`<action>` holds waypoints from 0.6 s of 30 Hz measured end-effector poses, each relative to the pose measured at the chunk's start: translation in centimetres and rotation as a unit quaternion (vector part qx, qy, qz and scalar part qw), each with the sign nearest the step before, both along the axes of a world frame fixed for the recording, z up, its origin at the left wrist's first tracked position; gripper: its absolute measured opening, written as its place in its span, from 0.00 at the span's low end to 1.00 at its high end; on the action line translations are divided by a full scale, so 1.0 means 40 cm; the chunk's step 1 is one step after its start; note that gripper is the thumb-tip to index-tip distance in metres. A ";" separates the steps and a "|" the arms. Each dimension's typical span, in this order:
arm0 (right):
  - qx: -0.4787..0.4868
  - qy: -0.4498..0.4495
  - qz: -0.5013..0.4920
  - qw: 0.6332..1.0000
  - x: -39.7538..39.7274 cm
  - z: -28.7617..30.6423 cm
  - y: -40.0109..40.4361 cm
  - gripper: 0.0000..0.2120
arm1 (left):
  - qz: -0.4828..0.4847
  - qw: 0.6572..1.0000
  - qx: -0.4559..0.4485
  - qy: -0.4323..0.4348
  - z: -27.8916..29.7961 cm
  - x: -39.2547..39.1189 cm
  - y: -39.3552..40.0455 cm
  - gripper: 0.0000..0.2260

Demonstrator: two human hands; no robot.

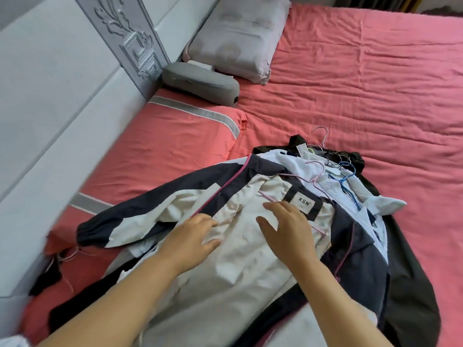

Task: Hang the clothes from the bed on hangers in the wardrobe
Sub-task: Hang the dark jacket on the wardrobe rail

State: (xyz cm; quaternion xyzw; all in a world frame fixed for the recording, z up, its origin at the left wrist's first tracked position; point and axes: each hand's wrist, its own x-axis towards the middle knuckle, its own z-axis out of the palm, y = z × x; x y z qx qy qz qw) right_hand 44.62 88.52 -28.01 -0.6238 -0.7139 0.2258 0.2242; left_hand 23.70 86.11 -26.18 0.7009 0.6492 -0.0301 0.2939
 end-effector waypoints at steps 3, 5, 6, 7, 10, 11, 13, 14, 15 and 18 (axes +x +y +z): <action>0.026 0.033 0.061 0.997 -0.127 0.062 -0.070 0.14 | 0.056 0.998 0.006 -0.009 0.056 -0.098 -0.084 0.19; 0.030 0.045 0.098 0.994 -0.220 0.108 -0.123 0.15 | 0.091 0.996 0.018 -0.005 0.092 -0.181 -0.166 0.19; 0.036 0.049 0.117 0.991 -0.272 0.129 -0.152 0.15 | 0.109 0.994 0.028 -0.001 0.109 -0.229 -0.217 0.18; 0.041 0.053 0.138 0.988 -0.323 0.147 -0.181 0.16 | 0.127 0.991 0.036 0.002 0.122 -0.276 -0.268 0.18; 0.035 0.060 0.194 0.979 -0.483 0.205 -0.284 0.17 | 0.186 0.981 0.048 -0.003 0.160 -0.415 -0.438 0.18; 0.035 0.059 0.211 0.975 -0.546 0.225 -0.328 0.17 | 0.210 0.976 0.055 -0.009 0.175 -0.466 -0.507 0.18; 0.039 0.062 0.246 0.967 -0.648 0.256 -0.411 0.18 | 0.257 0.964 0.067 -0.024 0.199 -0.547 -0.629 0.18; 0.042 0.066 0.272 0.959 -0.709 0.273 -0.462 0.18 | 0.282 0.956 0.074 -0.024 0.212 -0.595 -0.702 0.18; 0.042 0.067 0.298 0.951 -0.767 0.288 -0.512 0.18 | 0.305 0.949 0.082 -0.025 0.224 -0.636 -0.770 0.19; 0.034 0.075 0.367 0.927 -0.934 0.333 -0.669 0.19 | 0.368 0.924 0.103 -0.025 0.253 -0.749 -0.970 0.22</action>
